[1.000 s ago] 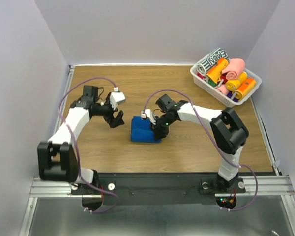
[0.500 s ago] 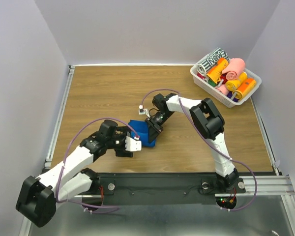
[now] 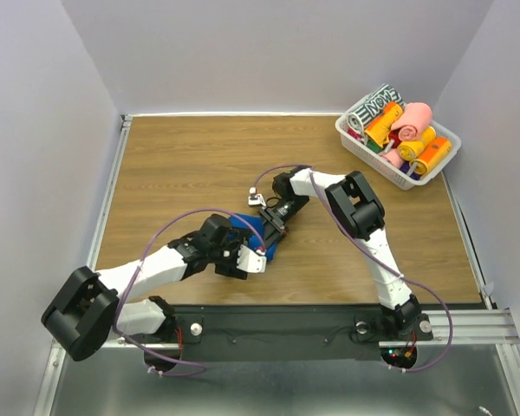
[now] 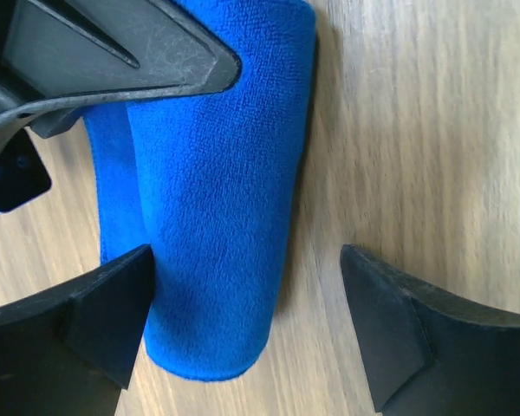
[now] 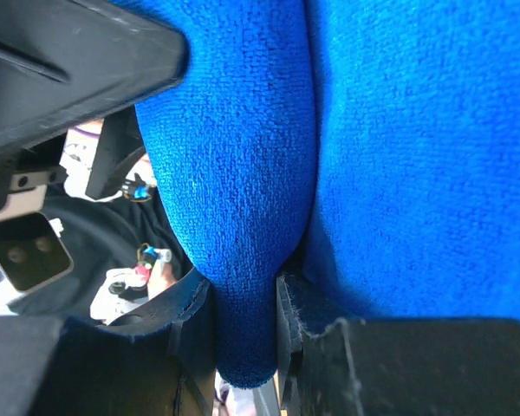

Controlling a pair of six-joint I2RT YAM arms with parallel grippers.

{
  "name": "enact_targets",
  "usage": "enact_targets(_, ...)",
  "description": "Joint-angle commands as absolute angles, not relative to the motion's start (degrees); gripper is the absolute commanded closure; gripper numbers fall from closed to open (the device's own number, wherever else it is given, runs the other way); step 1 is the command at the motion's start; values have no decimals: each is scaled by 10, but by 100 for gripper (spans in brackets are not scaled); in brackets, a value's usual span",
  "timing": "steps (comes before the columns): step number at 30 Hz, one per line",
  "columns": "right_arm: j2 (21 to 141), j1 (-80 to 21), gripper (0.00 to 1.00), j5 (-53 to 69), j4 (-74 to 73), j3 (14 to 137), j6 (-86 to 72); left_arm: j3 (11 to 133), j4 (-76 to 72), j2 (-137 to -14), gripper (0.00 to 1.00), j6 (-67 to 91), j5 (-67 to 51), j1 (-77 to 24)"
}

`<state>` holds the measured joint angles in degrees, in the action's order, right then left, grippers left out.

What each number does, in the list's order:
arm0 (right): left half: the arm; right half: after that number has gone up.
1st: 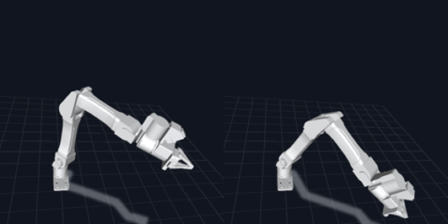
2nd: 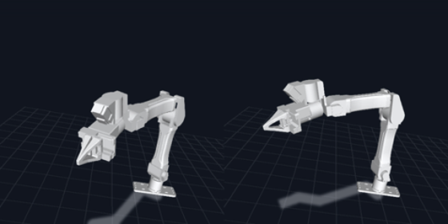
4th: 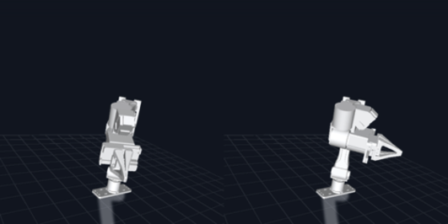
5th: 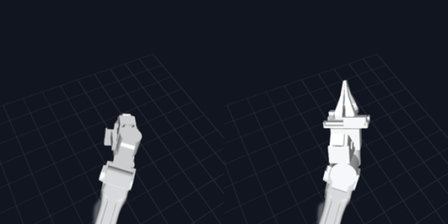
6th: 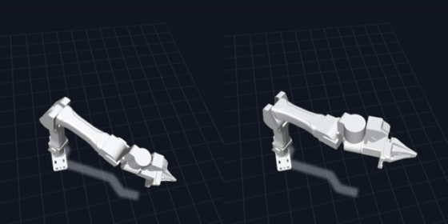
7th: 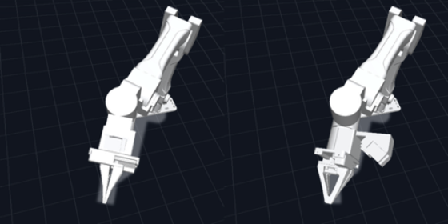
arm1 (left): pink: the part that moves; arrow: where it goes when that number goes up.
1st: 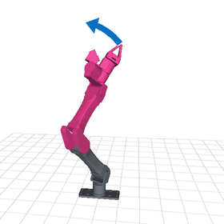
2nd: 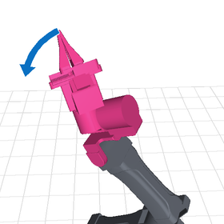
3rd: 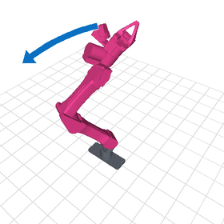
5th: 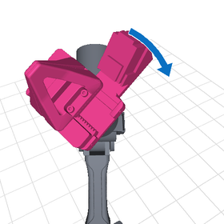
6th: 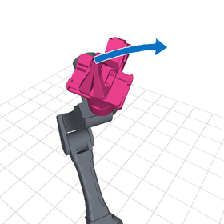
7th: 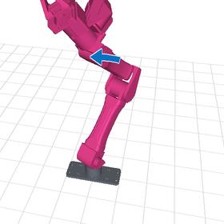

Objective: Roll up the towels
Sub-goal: Roll the towel

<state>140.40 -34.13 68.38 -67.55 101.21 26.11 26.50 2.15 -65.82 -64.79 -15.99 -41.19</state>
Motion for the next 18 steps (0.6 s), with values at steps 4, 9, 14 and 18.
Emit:
enact_targets(4, 1423, -340, 85, 626, -699, 1021, 281, 315, 22, -740, 32, -606, -127, -417)
enact_targets(9, 1417, -304, 75, 613, -692, 1041, 255, 355, 92, -779, 62, -549, -174, -417)
enact_targets(14, 1399, -239, 58, 599, -672, 1068, 205, 367, 146, -795, 71, -524, -199, -417)
enact_targets(18, 1363, -200, 34, 593, -636, 1060, 167, 391, 177, -823, 73, -516, -229, -409)
